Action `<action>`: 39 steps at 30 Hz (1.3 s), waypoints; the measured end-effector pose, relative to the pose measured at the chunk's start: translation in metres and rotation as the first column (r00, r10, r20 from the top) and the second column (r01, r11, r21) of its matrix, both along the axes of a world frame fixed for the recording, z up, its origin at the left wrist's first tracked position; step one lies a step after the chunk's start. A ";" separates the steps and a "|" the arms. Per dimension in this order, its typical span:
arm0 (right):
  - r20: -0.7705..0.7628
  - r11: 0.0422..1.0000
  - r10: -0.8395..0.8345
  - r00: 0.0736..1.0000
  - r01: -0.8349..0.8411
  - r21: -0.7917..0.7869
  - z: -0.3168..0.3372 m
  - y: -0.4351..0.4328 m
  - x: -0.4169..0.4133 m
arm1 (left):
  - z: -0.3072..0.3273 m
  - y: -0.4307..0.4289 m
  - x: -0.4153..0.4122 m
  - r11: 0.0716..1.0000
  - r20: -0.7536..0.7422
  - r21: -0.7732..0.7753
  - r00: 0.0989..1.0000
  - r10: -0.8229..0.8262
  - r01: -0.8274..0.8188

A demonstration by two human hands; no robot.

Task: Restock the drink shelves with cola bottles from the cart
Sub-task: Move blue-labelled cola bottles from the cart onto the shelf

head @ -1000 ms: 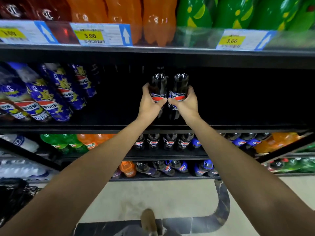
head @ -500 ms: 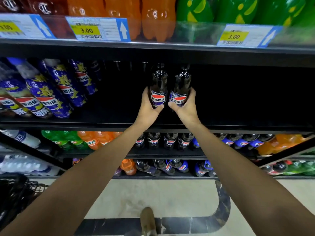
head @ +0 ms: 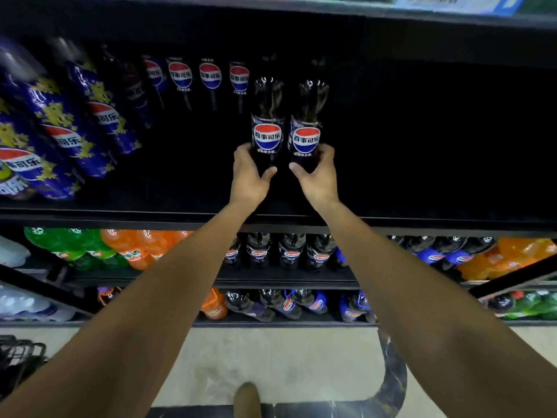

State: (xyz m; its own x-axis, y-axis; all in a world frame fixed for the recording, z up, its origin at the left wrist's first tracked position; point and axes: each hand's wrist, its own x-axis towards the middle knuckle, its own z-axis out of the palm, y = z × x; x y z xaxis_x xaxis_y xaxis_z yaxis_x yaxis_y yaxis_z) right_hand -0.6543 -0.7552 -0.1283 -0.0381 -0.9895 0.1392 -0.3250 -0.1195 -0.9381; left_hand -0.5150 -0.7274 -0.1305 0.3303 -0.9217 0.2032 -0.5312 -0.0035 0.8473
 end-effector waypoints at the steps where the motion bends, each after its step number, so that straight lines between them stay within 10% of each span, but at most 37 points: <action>1: -0.010 1.000 -0.003 1.000 0.003 -0.009 0.001 -0.007 0.002 | 0.000 -0.009 0.000 1.000 -0.003 -0.005 1.000 0.016 -0.016; 21: 0.027 1.000 -0.010 1.000 0.010 -0.023 -0.006 -0.140 0.023 | -0.009 -0.135 -0.006 0.977 0.204 -0.014 0.956 0.213 -0.214; 39: -0.022 0.998 -0.019 1.000 0.018 -0.054 -0.013 -0.189 0.039 | -0.006 -0.170 0.002 0.946 0.098 -0.020 0.941 0.323 -0.323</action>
